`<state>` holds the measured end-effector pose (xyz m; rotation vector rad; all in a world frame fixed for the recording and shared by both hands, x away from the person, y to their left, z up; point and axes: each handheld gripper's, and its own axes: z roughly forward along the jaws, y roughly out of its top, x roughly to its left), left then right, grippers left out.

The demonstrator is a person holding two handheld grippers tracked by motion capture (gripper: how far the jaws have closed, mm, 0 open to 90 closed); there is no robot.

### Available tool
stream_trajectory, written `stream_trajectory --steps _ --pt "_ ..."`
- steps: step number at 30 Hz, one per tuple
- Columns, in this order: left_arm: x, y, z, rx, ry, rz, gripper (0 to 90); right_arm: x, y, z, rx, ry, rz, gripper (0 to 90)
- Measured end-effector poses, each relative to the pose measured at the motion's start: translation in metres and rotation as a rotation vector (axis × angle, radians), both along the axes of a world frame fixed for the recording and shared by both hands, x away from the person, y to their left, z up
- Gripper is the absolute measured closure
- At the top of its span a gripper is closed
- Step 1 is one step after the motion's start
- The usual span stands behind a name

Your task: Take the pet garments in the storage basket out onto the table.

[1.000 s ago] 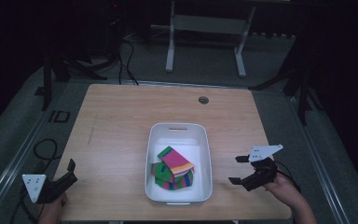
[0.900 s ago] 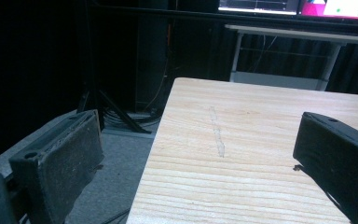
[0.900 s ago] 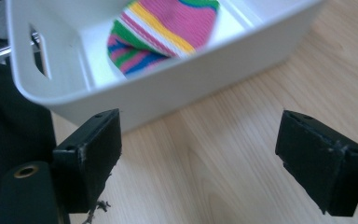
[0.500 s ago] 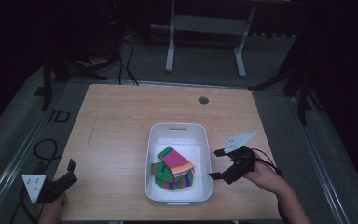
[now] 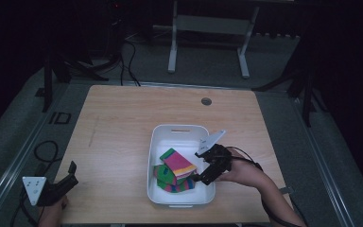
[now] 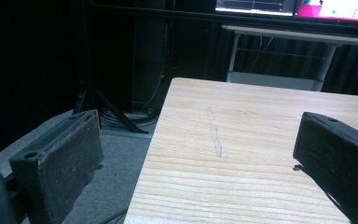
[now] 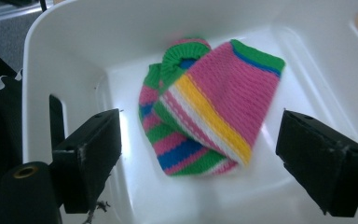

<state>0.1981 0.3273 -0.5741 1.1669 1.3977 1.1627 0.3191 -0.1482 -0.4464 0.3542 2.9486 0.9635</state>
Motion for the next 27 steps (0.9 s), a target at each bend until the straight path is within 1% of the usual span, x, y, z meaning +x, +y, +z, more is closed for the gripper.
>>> stream_trajectory --steps 1,2,3,4,9,11,12,13,16,18,22,24,26,27 --pt "0.000 0.000 0.000 0.000 0.000 0.000 1.8 0.001 0.010 -0.002 -0.018 0.003 0.009 13.9" --pt "0.000 0.000 0.000 0.001 0.000 0.000 1.8 0.001 0.010 -0.002 -0.018 0.003 0.009 13.9" --pt "0.000 0.000 0.000 0.002 0.000 -0.001 1.8 0.002 0.015 -0.004 -0.023 0.007 0.016 13.9" --pt "0.000 0.000 0.000 0.002 0.000 -0.001 1.8 0.004 0.026 -0.007 -0.040 0.007 0.018 14.4" --pt "0.000 0.000 0.000 -0.001 0.000 -0.002 1.8 0.009 0.052 -0.020 -0.082 0.016 0.047 14.5" --pt "0.000 0.000 0.000 -0.001 0.000 -0.002 1.8 0.009 0.052 -0.020 -0.082 0.016 0.047 14.5" --pt "0.000 0.000 0.000 0.000 -0.001 -0.004 1.8 0.009 0.058 -0.023 -0.093 0.012 0.053 14.7" --pt "0.000 0.000 0.000 0.001 -0.001 -0.004 1.8 0.008 0.070 -0.030 -0.116 -0.006 0.057 16.0" --pt "0.000 0.000 0.000 0.001 -0.002 -0.007 1.8 0.008 0.083 -0.040 -0.143 -0.017 0.065 16.3" --pt "0.000 0.000 0.000 0.001 -0.002 -0.008 1.8 0.008 0.089 -0.046 -0.164 -0.016 0.064 16.2" --pt "0.000 0.000 0.000 -0.001 -0.002 -0.009 1.8 0.009 0.095 -0.057 -0.190 0.006 0.063 16.2" --pt "0.000 0.000 0.000 -0.001 -0.003 -0.011 1.8 0.007 0.099 -0.065 -0.218 0.002 0.064 15.6" --pt "0.000 0.000 0.000 -0.001 -0.003 -0.011 1.8 0.005 0.101 -0.069 -0.232 -0.001 0.069 14.4" --pt "0.000 0.000 0.000 -0.001 -0.003 -0.011 1.8 0.004 0.102 -0.071 -0.245 -0.014 0.072 14.4"
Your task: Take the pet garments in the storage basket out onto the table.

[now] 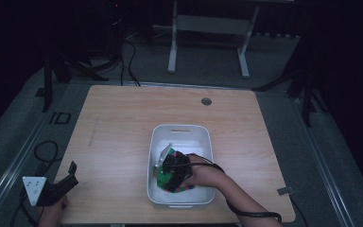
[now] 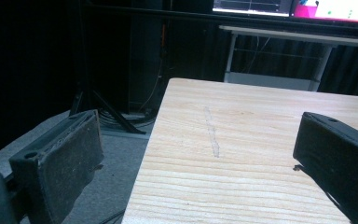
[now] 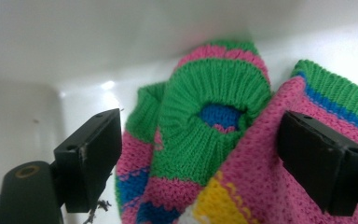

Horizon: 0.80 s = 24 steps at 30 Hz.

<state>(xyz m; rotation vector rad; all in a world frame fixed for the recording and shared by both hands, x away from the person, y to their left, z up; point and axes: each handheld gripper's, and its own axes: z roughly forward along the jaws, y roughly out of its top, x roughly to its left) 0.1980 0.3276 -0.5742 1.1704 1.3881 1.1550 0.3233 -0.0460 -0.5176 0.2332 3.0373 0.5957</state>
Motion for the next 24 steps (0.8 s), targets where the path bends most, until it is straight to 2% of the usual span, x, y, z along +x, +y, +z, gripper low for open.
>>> stream_trajectory --steps 3,4,5,8,9,10,11,13,19,23,24 --pt "0.000 0.000 0.000 0.000 0.000 0.000 1.8 -0.002 0.002 -0.004 -0.043 -0.035 0.007 16.7" --pt "0.000 0.000 0.000 0.001 0.000 0.001 1.8 -0.004 0.003 -0.007 -0.072 -0.068 0.016 20.9" --pt "0.000 0.000 0.000 0.001 0.001 0.001 1.8 -0.006 0.004 -0.010 -0.115 -0.111 0.040 21.4" --pt "0.000 0.000 0.000 0.004 0.001 0.002 1.8 -0.009 0.006 -0.008 -0.117 -0.116 0.061 34.2" --pt "0.000 0.000 0.000 0.003 0.001 0.002 1.8 -0.010 0.006 -0.007 -0.116 -0.116 0.058 45.0" --pt "0.000 0.000 0.000 0.002 0.001 0.002 1.8 -0.011 0.006 -0.006 -0.118 -0.137 0.057 55.4" --pt "0.000 0.000 0.000 0.002 0.001 0.002 1.8 -0.011 0.006 -0.006 -0.124 -0.164 0.054 59.4" --pt "0.000 0.000 0.000 0.001 0.000 0.002 1.8 -0.009 0.007 -0.004 -0.126 -0.164 0.034 64.0" --pt "0.000 0.000 0.000 -0.003 0.001 0.003 1.8 -0.001 -0.001 0.010 -0.067 -0.158 -0.005 66.5" --pt "0.000 0.000 0.000 0.000 0.000 0.001 1.8 0.000 -0.007 0.028 -0.024 -0.168 -0.009 66.5" --pt "0.000 0.000 0.000 0.000 0.000 0.002 1.8 0.001 -0.009 0.034 -0.010 -0.182 -0.012 66.5"
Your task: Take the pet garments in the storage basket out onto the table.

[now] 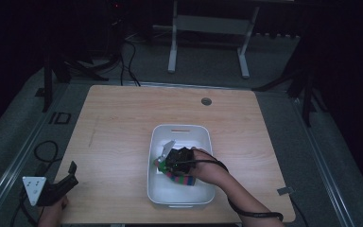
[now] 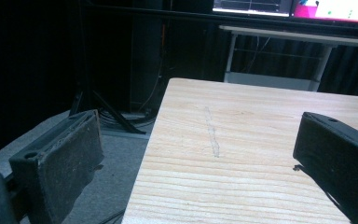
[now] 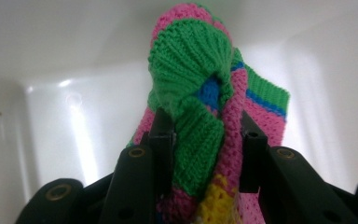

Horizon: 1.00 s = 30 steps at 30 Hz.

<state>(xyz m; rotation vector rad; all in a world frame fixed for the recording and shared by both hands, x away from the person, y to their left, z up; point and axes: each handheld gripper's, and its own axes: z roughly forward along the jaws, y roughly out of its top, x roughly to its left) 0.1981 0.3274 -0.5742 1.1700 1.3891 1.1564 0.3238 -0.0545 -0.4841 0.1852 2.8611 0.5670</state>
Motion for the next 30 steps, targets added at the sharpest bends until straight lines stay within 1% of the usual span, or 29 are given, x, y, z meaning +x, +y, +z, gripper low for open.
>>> stream_trajectory --steps 4,7,9,11,16,19,20,21,27,28,29,30 --pt "0.000 0.000 0.000 0.003 0.002 0.001 1.8 0.000 -0.006 0.026 0.056 -0.031 -0.009 66.5" --pt "0.000 0.000 0.000 0.002 0.001 0.001 1.8 0.002 -0.011 0.045 0.092 -0.046 -0.011 66.5" --pt "0.000 0.000 0.000 0.003 0.001 0.001 1.8 0.002 -0.013 0.056 0.102 -0.064 -0.007 66.5" --pt "0.000 0.000 0.000 -0.001 -0.001 -0.001 1.8 0.001 -0.015 0.067 0.118 -0.071 -0.002 66.5" --pt "0.000 0.000 0.000 0.001 -0.002 -0.001 1.8 -0.004 -0.018 0.094 0.145 -0.118 0.009 66.4" --pt "0.000 0.000 0.000 0.001 -0.002 0.000 1.8 -0.004 -0.021 0.104 0.156 -0.132 0.007 66.4" --pt "0.000 0.000 0.000 0.001 -0.002 0.000 1.8 -0.004 -0.021 0.104 0.156 -0.132 0.007 66.4" --pt "0.000 0.000 0.000 -0.001 -0.001 0.001 1.9 -0.003 -0.026 0.110 0.157 -0.144 0.002 66.4" --pt "0.000 0.000 0.000 0.002 -0.001 0.003 1.9 -0.002 -0.035 0.117 0.166 -0.149 -0.009 66.4" --pt "0.000 -0.001 0.000 0.001 -0.001 0.003 1.8 -0.001 -0.040 0.121 0.170 -0.152 -0.021 66.4" --pt "0.000 -0.001 0.000 0.002 -0.001 0.003 1.8 -0.001 -0.040 0.121 0.170 -0.152 -0.021 66.4" --pt "0.000 -0.001 0.000 0.002 -0.001 0.003 1.8 0.000 -0.046 0.124 0.172 -0.157 -0.029 66.4"
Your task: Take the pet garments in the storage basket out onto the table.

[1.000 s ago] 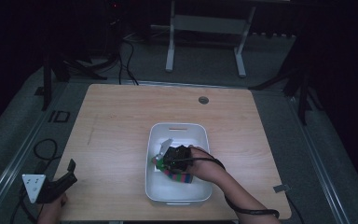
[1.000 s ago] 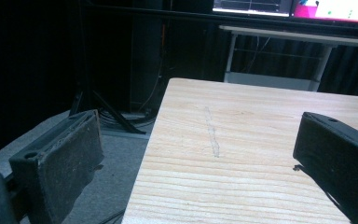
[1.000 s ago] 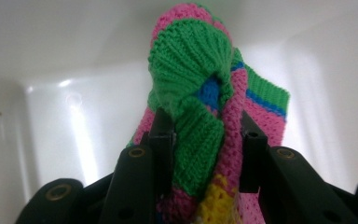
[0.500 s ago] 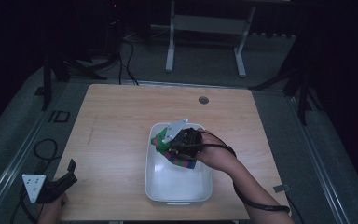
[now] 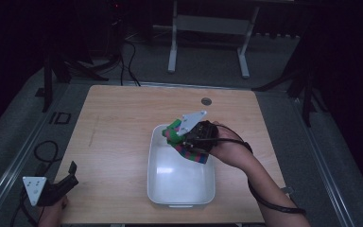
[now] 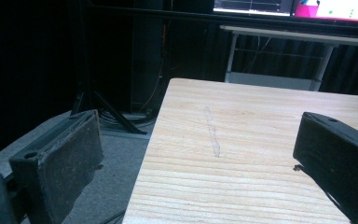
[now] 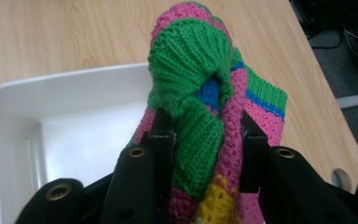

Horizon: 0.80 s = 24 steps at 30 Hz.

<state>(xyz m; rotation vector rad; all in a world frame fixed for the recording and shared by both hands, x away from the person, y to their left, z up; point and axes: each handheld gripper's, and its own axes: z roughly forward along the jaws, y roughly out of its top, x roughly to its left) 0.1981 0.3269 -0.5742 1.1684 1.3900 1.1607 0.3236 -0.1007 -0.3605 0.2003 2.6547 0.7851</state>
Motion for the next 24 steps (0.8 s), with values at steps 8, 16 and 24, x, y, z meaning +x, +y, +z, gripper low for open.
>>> stream_trajectory --steps 8,16,24 --pt "0.000 0.000 0.000 0.000 0.000 0.002 1.9 0.004 -0.022 0.006 0.005 -0.010 -0.034 66.4" --pt "0.000 -0.001 0.000 0.004 -0.002 0.005 1.8 0.011 -0.064 0.002 0.013 -0.022 -0.090 66.3" --pt "0.000 -0.001 0.000 0.008 -0.001 0.006 1.9 0.017 -0.113 0.002 0.014 -0.025 -0.187 66.3"
